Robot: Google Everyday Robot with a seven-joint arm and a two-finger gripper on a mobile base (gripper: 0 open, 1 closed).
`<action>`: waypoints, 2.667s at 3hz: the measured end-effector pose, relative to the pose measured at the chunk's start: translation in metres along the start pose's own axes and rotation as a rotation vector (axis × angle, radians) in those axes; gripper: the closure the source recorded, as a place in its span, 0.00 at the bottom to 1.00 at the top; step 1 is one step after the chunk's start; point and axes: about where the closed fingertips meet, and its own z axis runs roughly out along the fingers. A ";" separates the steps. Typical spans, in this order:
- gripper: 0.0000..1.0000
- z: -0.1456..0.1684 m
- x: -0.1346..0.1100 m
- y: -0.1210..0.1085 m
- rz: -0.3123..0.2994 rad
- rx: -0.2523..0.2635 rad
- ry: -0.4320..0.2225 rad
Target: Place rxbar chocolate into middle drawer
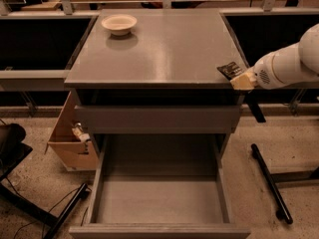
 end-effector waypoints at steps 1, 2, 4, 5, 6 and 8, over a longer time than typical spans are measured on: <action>1.00 0.000 0.000 0.000 0.000 0.000 0.000; 1.00 0.005 -0.001 0.006 0.000 -0.019 -0.009; 1.00 -0.013 0.025 0.063 -0.034 -0.083 -0.069; 1.00 -0.009 0.059 0.113 -0.041 -0.141 -0.072; 1.00 0.030 0.094 0.150 -0.026 -0.199 -0.080; 1.00 0.145 0.156 0.188 0.022 -0.275 -0.079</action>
Offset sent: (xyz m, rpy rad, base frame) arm 0.0005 0.0120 -0.0060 0.0321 -0.0003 0.0275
